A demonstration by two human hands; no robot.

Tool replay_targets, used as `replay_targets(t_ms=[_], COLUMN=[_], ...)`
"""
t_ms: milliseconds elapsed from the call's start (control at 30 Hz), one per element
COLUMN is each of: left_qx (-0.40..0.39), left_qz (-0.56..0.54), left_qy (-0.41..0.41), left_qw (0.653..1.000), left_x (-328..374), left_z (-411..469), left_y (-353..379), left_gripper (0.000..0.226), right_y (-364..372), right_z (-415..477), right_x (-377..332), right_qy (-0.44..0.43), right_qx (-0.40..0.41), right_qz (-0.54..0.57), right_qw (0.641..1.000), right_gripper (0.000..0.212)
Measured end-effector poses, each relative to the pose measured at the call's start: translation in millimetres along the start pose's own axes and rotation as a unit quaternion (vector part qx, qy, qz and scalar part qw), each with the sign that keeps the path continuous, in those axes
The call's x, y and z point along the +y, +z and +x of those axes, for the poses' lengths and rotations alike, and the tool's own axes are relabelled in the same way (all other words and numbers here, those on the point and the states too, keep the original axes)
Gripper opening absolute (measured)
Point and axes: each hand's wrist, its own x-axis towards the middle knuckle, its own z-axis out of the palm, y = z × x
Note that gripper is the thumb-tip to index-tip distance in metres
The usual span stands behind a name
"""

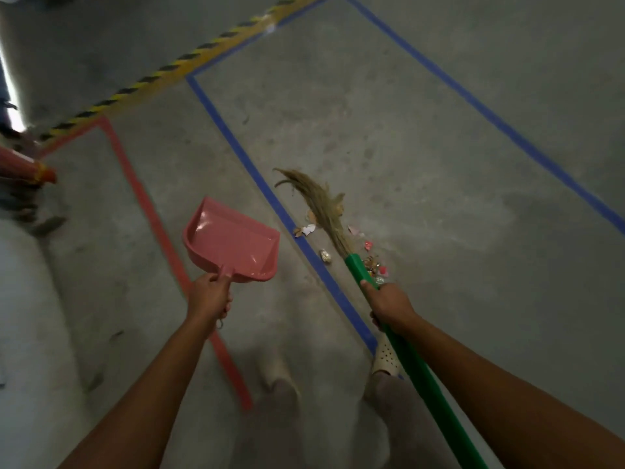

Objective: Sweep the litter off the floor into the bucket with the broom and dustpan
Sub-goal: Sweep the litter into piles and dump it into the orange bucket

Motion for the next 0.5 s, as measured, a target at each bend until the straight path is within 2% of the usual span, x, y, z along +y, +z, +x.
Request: replay_targets(t_ms=[100,300,500], left_qx=[-0.029,-0.090,-0.142], left_qz=[0.015,0.052,0.093], left_qy=[0.017,0.034,0.037], left_qw=[0.999,0.994,0.985], left_x=[-9.9,-70.7,-152.9], left_z=[72.5,225.1,350.3], left_y=[14.1,63.8,92.7], left_gripper=[0.044,0.052,0.054], right_y=[38.4,150.6,269.9], right_z=[52.0,182.4,277.8], right_x=[-24.1,-42.0,-34.6], right_qy=[0.019,0.086,0.125], right_qx=[-0.013,-0.008,0.013], right_qz=[0.000,0.097,0.050], right_qw=[1.000,0.992,0.991], right_gripper=[0.063,0.055,0.055])
